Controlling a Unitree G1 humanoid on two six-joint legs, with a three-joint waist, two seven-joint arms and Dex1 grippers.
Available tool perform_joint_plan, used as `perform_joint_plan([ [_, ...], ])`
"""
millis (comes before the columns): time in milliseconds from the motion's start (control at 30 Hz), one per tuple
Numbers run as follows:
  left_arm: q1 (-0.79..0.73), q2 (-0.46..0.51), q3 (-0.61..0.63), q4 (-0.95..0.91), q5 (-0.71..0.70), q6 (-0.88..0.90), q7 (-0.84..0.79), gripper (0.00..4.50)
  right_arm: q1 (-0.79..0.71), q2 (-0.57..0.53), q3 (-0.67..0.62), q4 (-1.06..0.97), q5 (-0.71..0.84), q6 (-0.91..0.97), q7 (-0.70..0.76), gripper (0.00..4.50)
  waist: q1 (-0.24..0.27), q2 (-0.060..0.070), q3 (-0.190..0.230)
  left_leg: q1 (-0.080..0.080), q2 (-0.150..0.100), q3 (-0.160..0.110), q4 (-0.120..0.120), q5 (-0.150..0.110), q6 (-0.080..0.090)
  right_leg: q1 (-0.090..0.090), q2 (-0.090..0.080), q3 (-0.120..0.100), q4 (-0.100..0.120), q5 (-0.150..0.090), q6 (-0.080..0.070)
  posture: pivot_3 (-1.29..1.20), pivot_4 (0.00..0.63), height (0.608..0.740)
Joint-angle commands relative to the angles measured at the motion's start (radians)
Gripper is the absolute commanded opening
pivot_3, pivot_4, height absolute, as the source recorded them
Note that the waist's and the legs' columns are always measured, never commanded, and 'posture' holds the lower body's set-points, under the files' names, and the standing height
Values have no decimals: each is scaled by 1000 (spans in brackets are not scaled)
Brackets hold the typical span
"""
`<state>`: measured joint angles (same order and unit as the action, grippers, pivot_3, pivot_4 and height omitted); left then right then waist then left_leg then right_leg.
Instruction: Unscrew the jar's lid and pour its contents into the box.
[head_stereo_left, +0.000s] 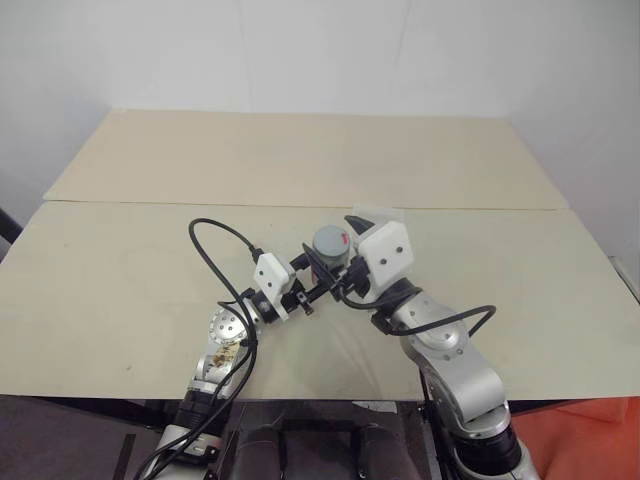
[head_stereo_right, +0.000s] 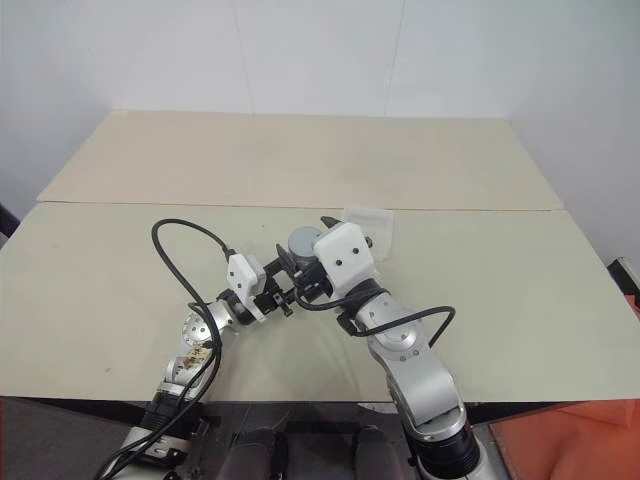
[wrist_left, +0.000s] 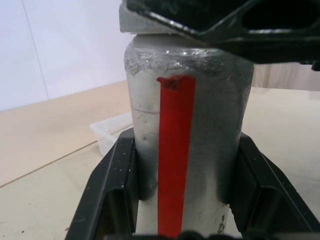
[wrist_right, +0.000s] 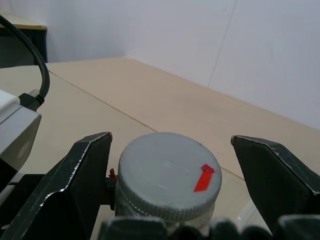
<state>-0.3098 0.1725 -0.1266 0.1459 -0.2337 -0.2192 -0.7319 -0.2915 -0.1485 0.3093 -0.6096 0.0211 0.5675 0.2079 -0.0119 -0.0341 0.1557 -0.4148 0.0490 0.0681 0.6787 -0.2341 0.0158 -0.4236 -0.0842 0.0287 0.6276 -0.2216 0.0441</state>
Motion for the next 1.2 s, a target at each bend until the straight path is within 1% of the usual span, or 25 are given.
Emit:
perform_joint_plan([
  [33, -11, -9, 12, -17, -11, -29, 6, 1962, 10, 1, -25, -23, -10, -41, -9, 4456, 0, 0, 0, 0, 0, 0, 0, 0, 0, 0, 0, 0, 0, 0, 0, 0, 150, 740],
  [367, -19, -16, 32, 3, -31, -22, -4, 1962, 39, -11, -47, -43, -20, -53, -10, 4456, 0, 0, 0, 0, 0, 0, 0, 0, 0, 0, 0, 0, 0, 0, 0, 0, 150, 740],
  [900, -24, -10, 49, 50, -25, -45, -27, 1962, 108, -88, -105, -113, 5, -55, 36, 4456, 0, 0, 0, 0, 0, 0, 0, 0, 0, 0, 0, 0, 0, 0, 0, 0, 150, 740],
  [1000, -26, -10, 51, 60, -21, -54, -33, 1962, 120, -104, -116, -122, 16, -60, 56, 4456, 0, 0, 0, 0, 0, 0, 0, 0, 0, 0, 0, 0, 0, 0, 0, 0, 150, 740],
  [1200, -27, -10, 53, 67, -20, -65, -38, 1962, 124, -129, -126, -160, 93, -59, 138, 4456, 0, 0, 0, 0, 0, 0, 0, 0, 0, 0, 0, 0, 0, 0, 0, 0, 150, 740],
])
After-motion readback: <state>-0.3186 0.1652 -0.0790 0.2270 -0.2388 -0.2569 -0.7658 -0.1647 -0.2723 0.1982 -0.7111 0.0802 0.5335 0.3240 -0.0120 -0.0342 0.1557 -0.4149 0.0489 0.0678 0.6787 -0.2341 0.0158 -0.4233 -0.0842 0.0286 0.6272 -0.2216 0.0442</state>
